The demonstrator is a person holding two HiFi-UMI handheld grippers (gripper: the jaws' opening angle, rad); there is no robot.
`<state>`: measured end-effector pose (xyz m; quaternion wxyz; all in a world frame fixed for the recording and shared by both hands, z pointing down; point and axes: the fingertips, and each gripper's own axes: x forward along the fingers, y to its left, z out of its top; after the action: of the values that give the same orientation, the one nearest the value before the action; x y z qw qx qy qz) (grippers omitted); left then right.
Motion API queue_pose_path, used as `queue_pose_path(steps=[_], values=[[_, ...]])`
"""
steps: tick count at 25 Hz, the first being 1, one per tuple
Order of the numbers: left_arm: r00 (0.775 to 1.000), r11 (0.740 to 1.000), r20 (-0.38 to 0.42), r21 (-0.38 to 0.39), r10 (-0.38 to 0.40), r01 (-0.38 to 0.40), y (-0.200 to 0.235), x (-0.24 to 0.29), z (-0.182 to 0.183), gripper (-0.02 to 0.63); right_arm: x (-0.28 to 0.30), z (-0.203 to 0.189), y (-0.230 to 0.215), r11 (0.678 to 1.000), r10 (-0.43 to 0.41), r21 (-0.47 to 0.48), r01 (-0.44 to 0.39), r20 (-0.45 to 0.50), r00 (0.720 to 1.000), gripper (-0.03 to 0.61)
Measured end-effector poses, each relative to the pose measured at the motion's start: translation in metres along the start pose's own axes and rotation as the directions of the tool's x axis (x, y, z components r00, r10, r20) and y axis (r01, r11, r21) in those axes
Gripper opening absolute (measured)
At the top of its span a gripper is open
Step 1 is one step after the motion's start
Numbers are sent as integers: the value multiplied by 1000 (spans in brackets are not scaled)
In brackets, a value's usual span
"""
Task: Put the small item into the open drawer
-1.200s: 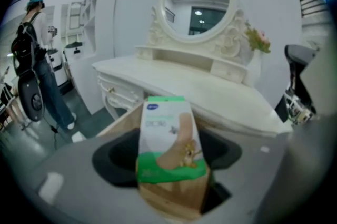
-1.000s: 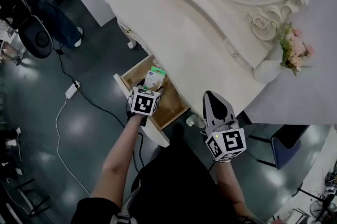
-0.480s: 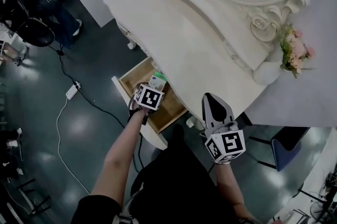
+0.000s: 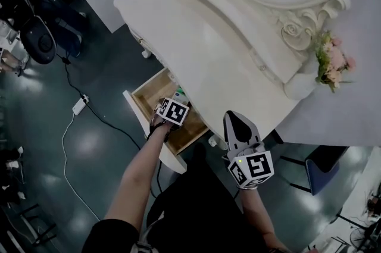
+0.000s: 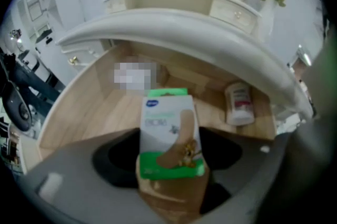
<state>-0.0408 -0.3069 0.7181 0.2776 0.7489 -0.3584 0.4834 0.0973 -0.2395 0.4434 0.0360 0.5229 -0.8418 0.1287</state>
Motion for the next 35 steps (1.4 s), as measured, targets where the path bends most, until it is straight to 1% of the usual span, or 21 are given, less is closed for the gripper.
queue_pose_path(steps=[7, 14, 18, 19, 20, 22, 24, 26, 28, 30, 33, 35], values=[[998, 1000, -67, 8, -3, 4, -6, 17, -12, 357, 2, -2, 3, 1000, 13, 4, -13, -9, 1000, -3], [997, 1000, -76, 7, -3, 3, -6, 19, -14, 360, 2, -4, 2, 1000, 13, 7, -13, -16, 1000, -3], [998, 1000, -67, 1, 3, -3, -6, 18, -13, 367, 2, -4, 2, 1000, 13, 4, -13, -19, 1000, -3], [998, 1000, -57, -6, 2, -2, -5, 17, -11, 389, 2, -4, 3, 1000, 14, 5, -14, -19, 1000, -3], [999, 1000, -43, -14, -2, 1, -5, 16, -9, 396, 3, -3, 4, 1000, 16, 5, -15, -19, 1000, -3], [1000, 1000, -10, -30, -8, 7, -4, 9, -4, 394, 3, -3, 6, 1000, 21, 3, -21, -17, 1000, -3], [1000, 999, 21, -48, 6, -5, 1, -3, 2, 393, 4, -2, 8, 1000, 27, -1, -27, -12, 1000, -3], [998, 996, 56, -78, 38, -34, 9, -19, 7, 374, 5, 0, 10, 999, 34, -4, -34, -7, 999, -3], [992, 993, 110, -113, 58, -46, 14, -35, 15, 347, 6, 2, 13, 999, 39, -6, -39, -2, 999, -3], [980, 989, 185, -144, 69, -42, 17, -50, 25, 295, 6, 2, 15, 999, 42, -8, -42, 2, 999, -3], [956, 982, 278, -184, 94, -43, 24, -74, 36, 256, 5, 6, 18, 999, 44, -13, -44, 13, 999, -3], [941, 979, 324, -199, 101, -37, 26, -92, 41, 245, 5, 9, 20, 999, 47, -20, -46, 23, 999, -3]])
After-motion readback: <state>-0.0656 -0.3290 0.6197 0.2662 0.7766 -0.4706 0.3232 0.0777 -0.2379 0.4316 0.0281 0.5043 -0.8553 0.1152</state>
